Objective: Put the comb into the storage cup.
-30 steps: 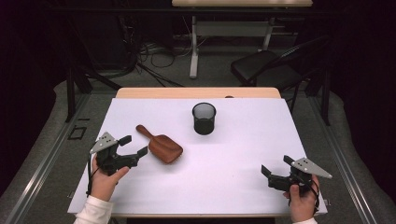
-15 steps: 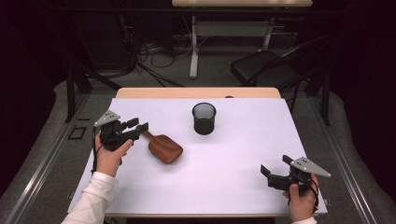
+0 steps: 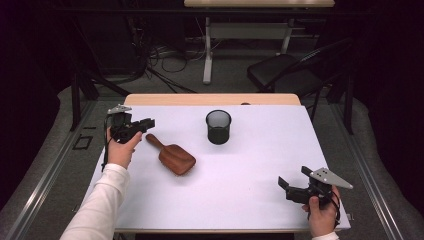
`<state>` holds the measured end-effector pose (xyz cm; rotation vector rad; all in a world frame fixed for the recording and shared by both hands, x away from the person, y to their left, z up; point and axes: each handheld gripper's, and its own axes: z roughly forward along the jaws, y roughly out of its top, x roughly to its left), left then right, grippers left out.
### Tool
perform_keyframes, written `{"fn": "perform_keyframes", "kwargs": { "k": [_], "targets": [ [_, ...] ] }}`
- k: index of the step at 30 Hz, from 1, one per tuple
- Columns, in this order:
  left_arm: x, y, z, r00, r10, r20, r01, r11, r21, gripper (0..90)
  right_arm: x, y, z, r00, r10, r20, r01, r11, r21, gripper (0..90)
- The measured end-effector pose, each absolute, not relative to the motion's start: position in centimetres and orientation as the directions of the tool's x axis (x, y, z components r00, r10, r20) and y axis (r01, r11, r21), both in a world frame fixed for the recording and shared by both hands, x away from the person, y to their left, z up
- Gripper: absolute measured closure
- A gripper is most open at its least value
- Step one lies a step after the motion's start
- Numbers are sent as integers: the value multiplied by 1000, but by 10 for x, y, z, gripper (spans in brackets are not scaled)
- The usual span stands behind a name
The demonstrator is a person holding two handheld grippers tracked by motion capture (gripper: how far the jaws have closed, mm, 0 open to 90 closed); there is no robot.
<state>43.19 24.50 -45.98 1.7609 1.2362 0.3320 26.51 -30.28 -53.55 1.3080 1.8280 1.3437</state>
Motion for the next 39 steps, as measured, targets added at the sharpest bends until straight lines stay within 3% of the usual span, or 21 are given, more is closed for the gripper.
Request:
{"fn": "perform_keyframes", "kwargs": {
  "k": [8,18,39],
  "targets": [
    [454,236,-464,396,873,-285,702,-88,707,894,266,-303,-537,-400,904,148,409,32,912,24],
    [476,226,-476,335,894,-298,790,-93,606,900,267,-302,-538,-405,902,152,410,31,912,25],
    [496,213,-517,308,904,-296,874,-145,464,900,268,-301,-539,-411,898,156,414,32,910,26]
  ]
}}
